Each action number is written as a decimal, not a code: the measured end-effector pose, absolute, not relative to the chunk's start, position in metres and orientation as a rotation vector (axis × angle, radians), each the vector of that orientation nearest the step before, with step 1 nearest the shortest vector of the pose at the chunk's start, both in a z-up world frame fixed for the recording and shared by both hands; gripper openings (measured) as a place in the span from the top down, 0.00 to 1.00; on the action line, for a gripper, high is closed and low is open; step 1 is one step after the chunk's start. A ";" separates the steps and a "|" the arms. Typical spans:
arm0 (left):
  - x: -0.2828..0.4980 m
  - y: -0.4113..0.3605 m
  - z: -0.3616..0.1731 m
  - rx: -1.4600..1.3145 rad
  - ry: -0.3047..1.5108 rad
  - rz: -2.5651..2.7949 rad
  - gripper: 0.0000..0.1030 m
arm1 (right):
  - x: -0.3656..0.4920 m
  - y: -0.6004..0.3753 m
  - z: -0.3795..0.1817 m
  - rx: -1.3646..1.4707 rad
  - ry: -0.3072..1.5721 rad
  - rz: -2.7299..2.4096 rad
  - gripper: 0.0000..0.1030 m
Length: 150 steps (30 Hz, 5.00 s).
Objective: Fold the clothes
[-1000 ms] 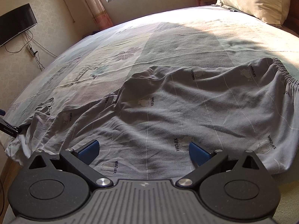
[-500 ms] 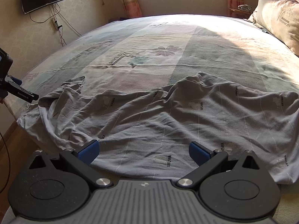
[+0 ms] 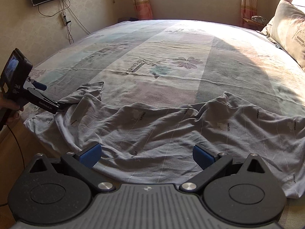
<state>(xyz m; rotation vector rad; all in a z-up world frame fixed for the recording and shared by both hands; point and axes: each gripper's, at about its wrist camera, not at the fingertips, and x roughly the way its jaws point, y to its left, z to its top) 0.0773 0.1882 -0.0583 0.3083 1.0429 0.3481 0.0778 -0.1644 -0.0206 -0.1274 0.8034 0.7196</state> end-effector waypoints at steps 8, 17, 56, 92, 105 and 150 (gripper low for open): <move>0.076 0.202 -0.068 0.349 0.940 0.458 0.00 | 0.078 -0.158 -0.015 -0.129 0.800 0.676 0.00; 0.005 0.215 -0.052 0.205 0.799 0.592 0.00 | 0.075 -0.152 -0.022 -0.148 0.797 0.658 0.00; -0.011 0.181 -0.078 0.301 0.779 0.477 0.01 | 0.069 -0.142 -0.048 -0.179 0.869 0.679 0.00; -0.103 0.317 -0.109 -1.132 0.464 0.259 0.01 | 0.064 -0.138 -0.052 -0.174 0.902 0.713 0.00; -0.096 0.332 -0.136 -1.270 0.304 0.205 0.01 | 0.067 -0.135 -0.060 -0.165 0.919 0.716 0.00; -0.137 0.325 -0.126 -1.221 0.419 0.505 0.98 | 0.070 -0.165 -0.070 -0.093 0.929 0.677 0.00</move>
